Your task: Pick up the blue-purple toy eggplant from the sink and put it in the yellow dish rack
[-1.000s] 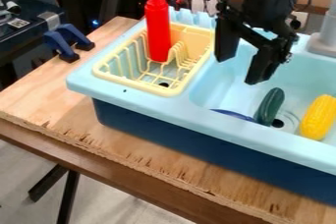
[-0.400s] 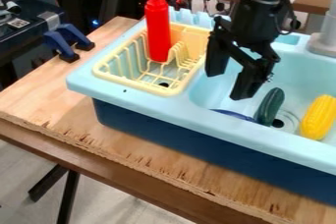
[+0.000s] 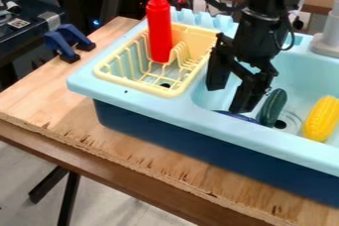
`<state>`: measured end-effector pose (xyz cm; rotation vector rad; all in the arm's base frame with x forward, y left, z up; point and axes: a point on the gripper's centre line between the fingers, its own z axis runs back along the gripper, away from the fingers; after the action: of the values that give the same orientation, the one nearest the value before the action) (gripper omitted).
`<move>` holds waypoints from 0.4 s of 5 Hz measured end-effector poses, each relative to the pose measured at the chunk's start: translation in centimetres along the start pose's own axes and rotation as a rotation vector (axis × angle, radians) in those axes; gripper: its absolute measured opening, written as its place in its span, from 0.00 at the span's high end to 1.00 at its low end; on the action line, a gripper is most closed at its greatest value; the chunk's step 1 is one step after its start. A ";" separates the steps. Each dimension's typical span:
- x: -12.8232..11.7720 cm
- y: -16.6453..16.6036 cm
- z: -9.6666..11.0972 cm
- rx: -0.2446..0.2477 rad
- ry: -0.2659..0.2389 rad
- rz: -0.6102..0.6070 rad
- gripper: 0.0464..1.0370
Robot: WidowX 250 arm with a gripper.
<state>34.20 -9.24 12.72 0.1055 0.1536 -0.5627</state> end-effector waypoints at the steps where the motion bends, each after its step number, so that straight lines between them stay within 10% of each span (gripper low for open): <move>1: 0.1 -0.7 -0.5 -0.021 0.021 -0.018 0.04; 2: 0.5 -2.1 -0.8 -0.035 0.011 -0.057 0.04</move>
<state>33.42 -11.21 11.75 0.0702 0.1777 -0.6163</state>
